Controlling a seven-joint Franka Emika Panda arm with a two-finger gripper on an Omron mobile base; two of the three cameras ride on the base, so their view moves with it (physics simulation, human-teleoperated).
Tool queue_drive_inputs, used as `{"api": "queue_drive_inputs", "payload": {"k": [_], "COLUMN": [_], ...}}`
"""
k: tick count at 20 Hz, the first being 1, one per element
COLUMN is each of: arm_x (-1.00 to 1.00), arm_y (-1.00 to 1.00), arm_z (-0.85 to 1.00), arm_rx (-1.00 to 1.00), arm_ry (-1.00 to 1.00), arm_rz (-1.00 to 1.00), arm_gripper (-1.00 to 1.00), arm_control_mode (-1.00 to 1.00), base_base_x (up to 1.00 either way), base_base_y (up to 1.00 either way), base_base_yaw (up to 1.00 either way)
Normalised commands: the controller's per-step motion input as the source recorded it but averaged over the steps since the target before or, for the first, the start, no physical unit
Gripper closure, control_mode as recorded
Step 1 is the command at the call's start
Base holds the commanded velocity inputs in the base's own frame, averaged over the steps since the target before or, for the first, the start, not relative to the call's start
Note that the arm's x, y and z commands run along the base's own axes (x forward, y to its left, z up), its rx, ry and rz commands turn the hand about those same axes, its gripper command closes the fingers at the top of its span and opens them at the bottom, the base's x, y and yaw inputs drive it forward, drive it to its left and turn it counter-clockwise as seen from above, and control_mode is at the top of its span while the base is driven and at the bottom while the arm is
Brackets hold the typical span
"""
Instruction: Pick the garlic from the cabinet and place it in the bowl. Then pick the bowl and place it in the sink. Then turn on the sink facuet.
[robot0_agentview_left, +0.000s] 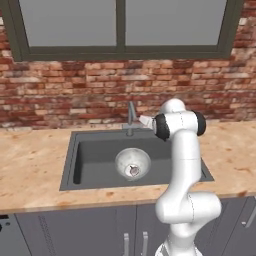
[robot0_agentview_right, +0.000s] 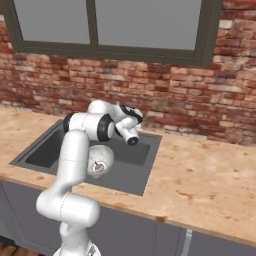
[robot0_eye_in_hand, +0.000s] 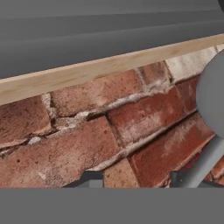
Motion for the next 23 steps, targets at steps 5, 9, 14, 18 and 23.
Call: {"api": "queue_drive_inputs", "payload": {"k": [5,9,14,18,23], "arm_x": [-0.18,-0.05,0.0,0.0,0.0], "arm_y": [-1.0,-0.87,-0.36,0.0,0.0], "arm_z": [-1.0,-0.93,-0.26,0.0,0.0], "arm_rx": [0.0,0.0,0.05,-0.01,0.0], "arm_ry": [0.17,0.18,0.04,0.0,0.0], "arm_rz": [-0.05,-0.07,-0.05,0.0,0.0], "arm_gripper": [-1.0,-1.0,-1.0,-1.0,-1.0], "arm_control_mode": [-1.0,-1.0,-1.0,-1.0,-1.0], "base_base_x": [0.0,0.0,0.0,0.0,0.0], "base_base_y": [0.0,0.0,0.0,0.0,0.0], "base_base_yaw": [0.0,0.0,0.0,0.0,0.0]}}
